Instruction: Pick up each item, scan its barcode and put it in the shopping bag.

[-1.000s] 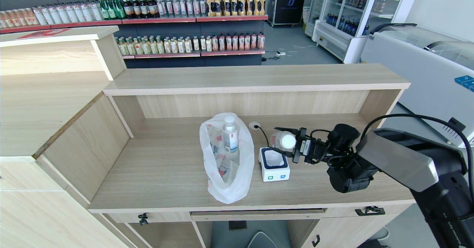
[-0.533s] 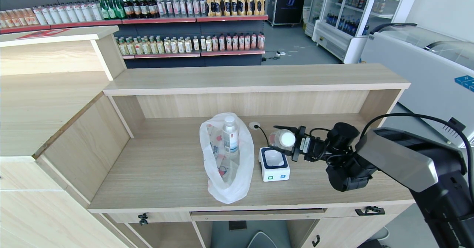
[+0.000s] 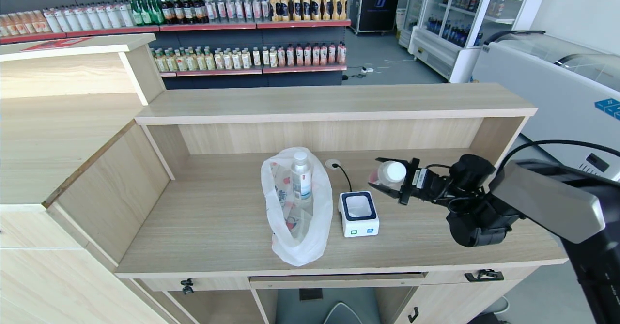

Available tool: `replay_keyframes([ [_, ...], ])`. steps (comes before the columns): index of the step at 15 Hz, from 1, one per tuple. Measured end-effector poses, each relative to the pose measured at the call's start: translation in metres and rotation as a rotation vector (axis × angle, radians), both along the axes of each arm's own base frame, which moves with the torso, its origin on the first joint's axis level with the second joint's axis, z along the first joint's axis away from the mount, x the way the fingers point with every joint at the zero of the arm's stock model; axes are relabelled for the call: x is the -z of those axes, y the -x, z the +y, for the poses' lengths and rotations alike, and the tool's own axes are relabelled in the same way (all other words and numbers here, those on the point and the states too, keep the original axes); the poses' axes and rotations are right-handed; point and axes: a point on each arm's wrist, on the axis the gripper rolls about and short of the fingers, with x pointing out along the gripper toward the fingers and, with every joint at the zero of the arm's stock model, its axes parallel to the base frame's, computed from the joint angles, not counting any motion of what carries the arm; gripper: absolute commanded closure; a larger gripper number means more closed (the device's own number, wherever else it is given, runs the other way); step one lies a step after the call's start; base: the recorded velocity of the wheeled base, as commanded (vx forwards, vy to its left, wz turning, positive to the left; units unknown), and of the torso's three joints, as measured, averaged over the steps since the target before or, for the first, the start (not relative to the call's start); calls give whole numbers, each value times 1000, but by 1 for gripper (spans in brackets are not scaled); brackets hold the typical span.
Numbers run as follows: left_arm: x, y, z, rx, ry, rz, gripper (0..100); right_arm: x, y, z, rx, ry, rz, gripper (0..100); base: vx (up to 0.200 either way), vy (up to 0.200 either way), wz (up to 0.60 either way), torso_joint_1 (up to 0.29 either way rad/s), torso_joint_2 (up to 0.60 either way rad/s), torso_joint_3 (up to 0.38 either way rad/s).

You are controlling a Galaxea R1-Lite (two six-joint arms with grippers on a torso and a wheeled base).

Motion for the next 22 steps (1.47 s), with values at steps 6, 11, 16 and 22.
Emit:
replay_keyframes([
  [6, 0, 0, 0, 0, 0, 0, 0, -76, 15, -22, 13, -130, 74, 100, 0, 0, 0, 0, 0, 0],
  [11, 0, 0, 0, 0, 0, 0, 0, -127, 35, -43, 382, -480, 141, 100, 0, 0, 0, 0, 0, 0],
  [16, 0, 0, 0, 0, 0, 0, 0, -137, 65, -51, 699, -647, 174, 100, 0, 0, 0, 0, 0, 0],
  [22, 0, 0, 0, 0, 0, 0, 0, -144, 84, -57, 868, -697, 205, 100, 0, 0, 0, 0, 0, 0],
])
